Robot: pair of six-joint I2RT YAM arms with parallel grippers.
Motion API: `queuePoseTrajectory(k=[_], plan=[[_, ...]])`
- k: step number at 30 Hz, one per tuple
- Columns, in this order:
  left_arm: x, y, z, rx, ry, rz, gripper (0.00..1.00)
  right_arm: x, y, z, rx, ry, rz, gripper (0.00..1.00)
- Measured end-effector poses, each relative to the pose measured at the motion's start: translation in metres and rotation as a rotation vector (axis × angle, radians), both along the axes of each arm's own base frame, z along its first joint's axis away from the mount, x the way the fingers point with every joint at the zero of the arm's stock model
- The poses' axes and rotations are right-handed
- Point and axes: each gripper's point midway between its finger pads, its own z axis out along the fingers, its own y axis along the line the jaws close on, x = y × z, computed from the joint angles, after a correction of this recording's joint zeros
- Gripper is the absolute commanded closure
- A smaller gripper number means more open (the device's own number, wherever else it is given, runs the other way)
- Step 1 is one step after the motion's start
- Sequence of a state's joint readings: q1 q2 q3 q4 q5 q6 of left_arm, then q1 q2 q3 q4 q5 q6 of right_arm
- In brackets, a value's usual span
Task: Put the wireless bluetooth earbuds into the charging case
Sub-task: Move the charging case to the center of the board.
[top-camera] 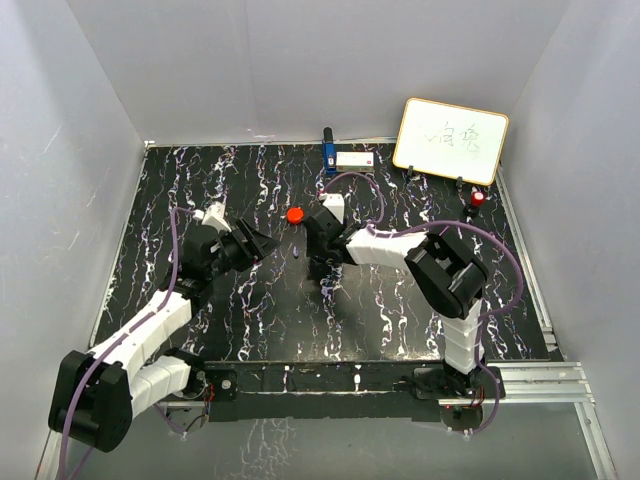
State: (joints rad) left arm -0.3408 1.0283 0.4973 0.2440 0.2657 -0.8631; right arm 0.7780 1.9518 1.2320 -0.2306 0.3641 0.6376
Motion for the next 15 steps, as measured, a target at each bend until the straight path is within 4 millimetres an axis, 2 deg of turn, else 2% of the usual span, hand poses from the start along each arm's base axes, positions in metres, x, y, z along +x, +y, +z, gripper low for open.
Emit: queuePoseTrajectory(k=[4, 8, 15], plan=[[-0.003, 0.003, -0.007, 0.021, 0.016, 0.007, 0.37, -0.003, 0.011, 0.001, 0.014, -0.002, 0.020, 0.36], [-0.003, 0.005, -0.012, 0.036, 0.027, 0.010, 0.36, -0.003, 0.019, 0.003, 0.047, -0.002, 0.026, 0.25], [-0.002, 0.006, -0.022, 0.070, 0.039, 0.001, 0.36, -0.007, 0.021, 0.007, 0.064, -0.003, 0.033, 0.17]])
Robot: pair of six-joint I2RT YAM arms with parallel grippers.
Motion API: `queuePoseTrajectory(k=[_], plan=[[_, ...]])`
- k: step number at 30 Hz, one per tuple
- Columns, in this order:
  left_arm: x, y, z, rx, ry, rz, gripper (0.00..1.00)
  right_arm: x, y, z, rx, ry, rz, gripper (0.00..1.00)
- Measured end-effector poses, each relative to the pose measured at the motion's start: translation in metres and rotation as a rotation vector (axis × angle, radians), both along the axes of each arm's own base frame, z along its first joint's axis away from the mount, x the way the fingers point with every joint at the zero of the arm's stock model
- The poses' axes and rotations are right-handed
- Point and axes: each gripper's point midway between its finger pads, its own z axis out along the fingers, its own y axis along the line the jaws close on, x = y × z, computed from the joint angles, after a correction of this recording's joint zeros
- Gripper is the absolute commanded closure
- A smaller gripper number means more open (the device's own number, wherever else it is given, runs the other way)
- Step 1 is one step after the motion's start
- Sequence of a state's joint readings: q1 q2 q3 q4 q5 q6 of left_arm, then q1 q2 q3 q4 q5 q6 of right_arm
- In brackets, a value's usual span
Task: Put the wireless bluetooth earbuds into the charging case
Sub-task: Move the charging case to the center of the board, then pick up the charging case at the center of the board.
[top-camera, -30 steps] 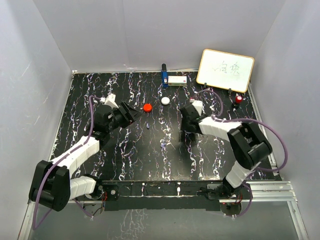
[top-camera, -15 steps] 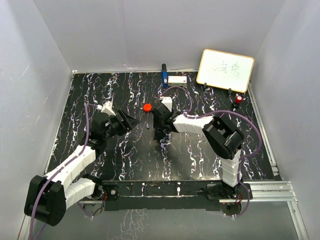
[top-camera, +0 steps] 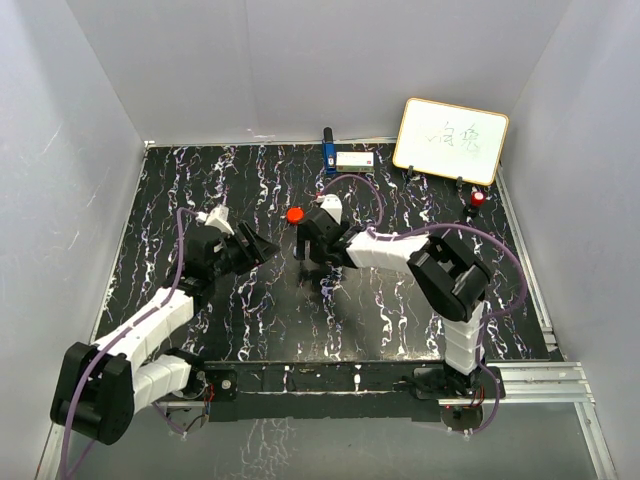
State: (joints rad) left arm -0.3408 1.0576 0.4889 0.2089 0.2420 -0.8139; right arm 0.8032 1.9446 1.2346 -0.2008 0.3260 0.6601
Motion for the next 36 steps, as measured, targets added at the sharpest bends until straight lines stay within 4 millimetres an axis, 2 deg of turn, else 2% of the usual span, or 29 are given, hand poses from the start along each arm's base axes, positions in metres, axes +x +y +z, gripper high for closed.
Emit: queuePoseTrajectory(k=[3, 5, 7, 11, 14, 16, 20, 26, 29, 31, 36], plan=[[0.001, 0.001, -0.005, 0.030, -0.006, -0.016, 0.36, -0.011, -0.012, 0.002, -0.005, 0.020, 0.002, 0.17], [0.002, 0.001, -0.007, 0.054, -0.014, -0.034, 0.36, -0.014, -0.023, 0.011, 0.013, 0.028, -0.004, 0.17], [0.005, -0.001, -0.008, 0.075, -0.022, -0.053, 0.36, -0.008, -0.039, 0.026, 0.038, 0.013, -0.031, 0.17], [0.016, -0.010, -0.009, 0.118, -0.047, -0.108, 0.36, 0.010, -0.075, 0.073, 0.100, -0.073, -0.101, 0.17], [0.026, -0.027, -0.009, 0.160, -0.064, -0.179, 0.36, 0.017, -0.093, 0.104, 0.134, -0.140, -0.126, 0.17], [0.033, -0.042, -0.012, 0.194, -0.073, -0.234, 0.37, 0.015, -0.098, 0.113, 0.140, -0.162, -0.123, 0.17], [0.043, -0.071, -0.022, 0.283, -0.099, -0.345, 0.37, 0.005, -0.109, 0.111, 0.133, -0.165, -0.101, 0.17], [0.034, -0.096, -0.044, 0.414, -0.142, -0.493, 0.32, -0.006, -0.128, 0.104, 0.138, -0.162, -0.090, 0.16], [0.031, -0.098, -0.054, 0.474, -0.172, -0.547, 0.07, -0.007, -0.136, 0.107, 0.148, -0.177, -0.086, 0.14], [0.033, -0.098, -0.054, 0.502, -0.202, -0.562, 0.04, -0.006, -0.138, 0.110, 0.159, -0.190, -0.081, 0.14], [0.041, -0.095, -0.060, 0.563, -0.243, -0.572, 0.03, -0.007, -0.138, 0.118, 0.176, -0.216, -0.056, 0.14]])
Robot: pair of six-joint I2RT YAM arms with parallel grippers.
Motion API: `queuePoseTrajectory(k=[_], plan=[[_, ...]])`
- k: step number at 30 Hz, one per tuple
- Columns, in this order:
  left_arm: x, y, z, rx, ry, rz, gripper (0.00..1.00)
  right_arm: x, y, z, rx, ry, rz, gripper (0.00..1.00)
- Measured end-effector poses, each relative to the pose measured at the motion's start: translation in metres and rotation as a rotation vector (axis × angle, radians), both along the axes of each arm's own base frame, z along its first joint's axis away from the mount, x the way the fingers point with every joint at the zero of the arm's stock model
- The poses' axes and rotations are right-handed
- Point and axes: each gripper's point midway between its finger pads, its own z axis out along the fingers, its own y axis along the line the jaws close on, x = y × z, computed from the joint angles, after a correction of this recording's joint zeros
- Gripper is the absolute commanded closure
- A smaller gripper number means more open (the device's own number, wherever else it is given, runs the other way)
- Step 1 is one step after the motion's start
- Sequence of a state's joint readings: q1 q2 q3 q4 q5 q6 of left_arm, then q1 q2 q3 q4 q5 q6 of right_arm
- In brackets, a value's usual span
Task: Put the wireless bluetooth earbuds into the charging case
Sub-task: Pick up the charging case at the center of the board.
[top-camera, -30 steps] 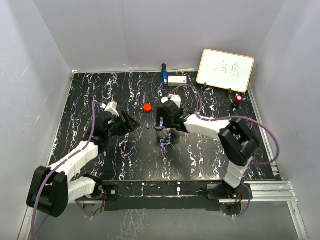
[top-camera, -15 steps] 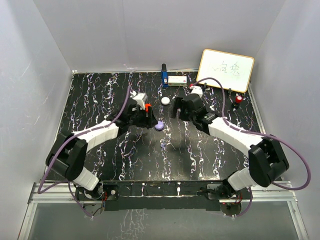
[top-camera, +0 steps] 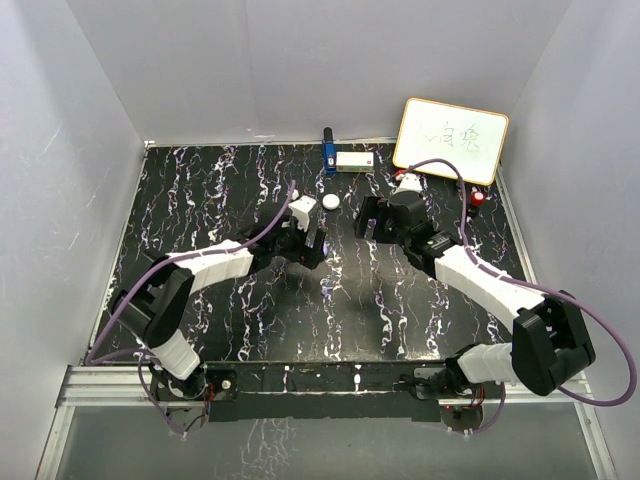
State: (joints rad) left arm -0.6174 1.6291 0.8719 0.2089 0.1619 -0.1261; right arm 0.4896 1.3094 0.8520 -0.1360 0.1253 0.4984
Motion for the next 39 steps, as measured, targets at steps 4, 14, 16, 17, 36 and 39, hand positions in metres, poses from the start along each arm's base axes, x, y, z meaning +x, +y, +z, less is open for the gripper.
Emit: queuePoseTrajectory(k=[4, 14, 16, 17, 36, 39], plan=[[0.007, 0.002, -0.017, 0.056, 0.000, -0.008, 0.03, 0.001, 0.000, 0.003, 0.014, -0.013, 0.009, 0.14], [0.015, 0.002, -0.030, 0.122, -0.057, -0.065, 0.04, -0.001, -0.002, -0.005, 0.020, -0.001, 0.020, 0.14], [0.017, 0.001, -0.028, 0.123, -0.074, -0.073, 0.04, -0.001, -0.002, -0.005, 0.023, -0.002, 0.022, 0.14], [0.018, 0.000, -0.028, 0.123, -0.084, -0.076, 0.04, -0.001, -0.002, -0.005, 0.024, -0.003, 0.023, 0.14], [0.023, -0.007, -0.046, 0.143, -0.115, -0.141, 0.19, -0.003, -0.003, -0.013, 0.030, 0.007, 0.030, 0.14], [0.025, -0.007, -0.047, 0.148, -0.119, -0.144, 0.24, -0.003, -0.004, -0.013, 0.030, 0.007, 0.029, 0.14]])
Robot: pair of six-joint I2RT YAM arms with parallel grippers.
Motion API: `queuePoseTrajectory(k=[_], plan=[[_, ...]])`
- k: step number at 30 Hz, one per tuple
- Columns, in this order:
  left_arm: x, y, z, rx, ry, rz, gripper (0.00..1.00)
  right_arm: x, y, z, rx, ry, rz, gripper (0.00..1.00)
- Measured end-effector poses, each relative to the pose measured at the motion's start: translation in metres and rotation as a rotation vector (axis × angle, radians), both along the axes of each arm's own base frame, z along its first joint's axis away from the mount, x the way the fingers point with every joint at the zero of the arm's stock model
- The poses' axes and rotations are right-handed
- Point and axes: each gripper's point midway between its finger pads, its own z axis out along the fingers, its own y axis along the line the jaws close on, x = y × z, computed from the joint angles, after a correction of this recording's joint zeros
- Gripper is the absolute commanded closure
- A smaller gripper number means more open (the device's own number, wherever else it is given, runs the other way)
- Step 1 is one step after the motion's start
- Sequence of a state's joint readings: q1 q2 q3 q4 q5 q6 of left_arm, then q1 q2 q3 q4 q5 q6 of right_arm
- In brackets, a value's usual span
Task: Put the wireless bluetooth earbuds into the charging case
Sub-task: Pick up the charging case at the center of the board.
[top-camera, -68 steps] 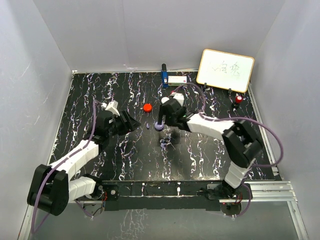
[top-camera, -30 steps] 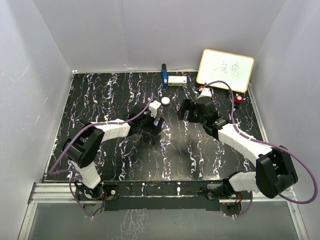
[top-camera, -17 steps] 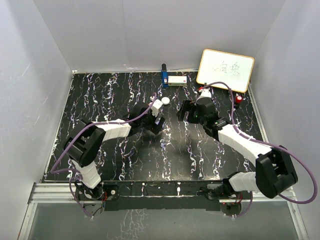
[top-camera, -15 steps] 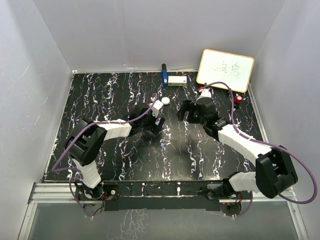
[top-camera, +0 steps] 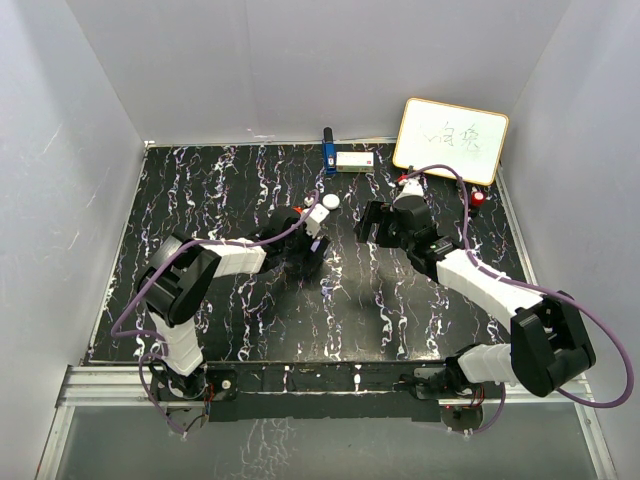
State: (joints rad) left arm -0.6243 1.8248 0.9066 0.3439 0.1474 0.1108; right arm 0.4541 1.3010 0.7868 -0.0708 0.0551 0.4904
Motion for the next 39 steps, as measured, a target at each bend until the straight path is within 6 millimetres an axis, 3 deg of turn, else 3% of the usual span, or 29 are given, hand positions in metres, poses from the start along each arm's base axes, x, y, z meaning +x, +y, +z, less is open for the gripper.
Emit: queuePoseTrajectory(k=[12, 24, 28, 34, 39], plan=[[0.001, -0.003, 0.000, -0.009, -0.008, -0.009, 0.30, -0.006, -0.005, -0.013, -0.010, 0.028, -0.002, 0.14], [0.004, -0.009, 0.000, -0.028, -0.025, -0.025, 0.52, -0.006, -0.004, -0.013, -0.001, 0.030, 0.007, 0.14], [0.004, -0.010, 0.000, -0.031, -0.023, -0.027, 0.62, -0.006, -0.001, -0.012, 0.006, 0.031, 0.016, 0.15], [-0.004, -0.011, 0.003, -0.049, -0.008, -0.035, 0.84, -0.007, 0.009, -0.014, 0.050, 0.037, 0.056, 0.20], [-0.030, -0.021, 0.032, -0.128, -0.009, -0.078, 1.00, -0.015, 0.022, -0.018, 0.119, 0.061, 0.116, 0.26]])
